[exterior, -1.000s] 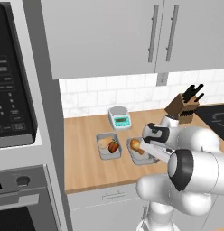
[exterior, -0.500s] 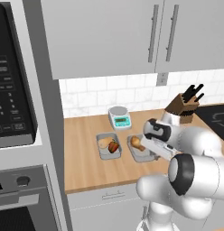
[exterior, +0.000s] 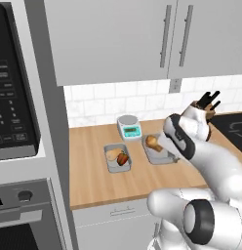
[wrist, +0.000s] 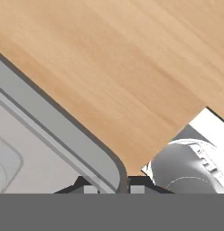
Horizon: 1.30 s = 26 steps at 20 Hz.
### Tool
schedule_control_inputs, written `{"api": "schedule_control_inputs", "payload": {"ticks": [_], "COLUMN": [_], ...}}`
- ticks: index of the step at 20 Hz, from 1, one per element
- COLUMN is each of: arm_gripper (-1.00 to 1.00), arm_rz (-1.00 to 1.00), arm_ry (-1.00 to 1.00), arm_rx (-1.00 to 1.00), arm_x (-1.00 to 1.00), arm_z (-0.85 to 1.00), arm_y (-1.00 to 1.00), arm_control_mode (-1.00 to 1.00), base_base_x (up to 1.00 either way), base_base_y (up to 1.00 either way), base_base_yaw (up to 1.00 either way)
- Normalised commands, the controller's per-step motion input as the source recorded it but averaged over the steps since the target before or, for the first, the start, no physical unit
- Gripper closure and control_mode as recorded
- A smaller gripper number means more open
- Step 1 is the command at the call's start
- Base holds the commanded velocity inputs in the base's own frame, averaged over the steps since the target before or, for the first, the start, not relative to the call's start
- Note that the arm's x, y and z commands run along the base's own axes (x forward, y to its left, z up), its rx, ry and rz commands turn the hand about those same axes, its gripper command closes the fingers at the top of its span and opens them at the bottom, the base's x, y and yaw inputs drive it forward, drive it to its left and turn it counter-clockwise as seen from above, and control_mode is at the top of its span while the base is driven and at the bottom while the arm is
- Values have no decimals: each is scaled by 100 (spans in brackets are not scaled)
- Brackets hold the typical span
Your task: Take the meat container that has the chicken drumstick and place it on the second highest rack of the freezer. Then take the vegetable container that has the bell pepper and squash and place it on the highest rack of the freezer.
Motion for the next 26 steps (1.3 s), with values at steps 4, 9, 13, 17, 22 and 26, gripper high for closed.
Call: {"api": "schedule_control_inputs", "payload": {"ticks": [4, 9, 13, 17, 22, 26], "arm_gripper": [100, 100, 100, 100, 100, 100], "arm_rz": [0, 0, 0, 0, 0, 0], "arm_ry": [-20, -4, -3, -2, 0, 0], "arm_rx": [-6, -4, 0, 0, 0, 0], "arm_x": [-54, -60, -76, -18, 0, -4], "arm_z": [79, 86, 39, 0, 0, 0], "arm_y": [26, 19, 0, 0, 0, 0], "arm_control_mode": [-100, -100, -100, -100, -100, 100], "base_base_x": [0, 0, 0, 0, 0, -51], "base_base_y": [0, 0, 0, 0, 0, 4], "base_base_yaw": [0, 0, 0, 0, 0, 0]}}
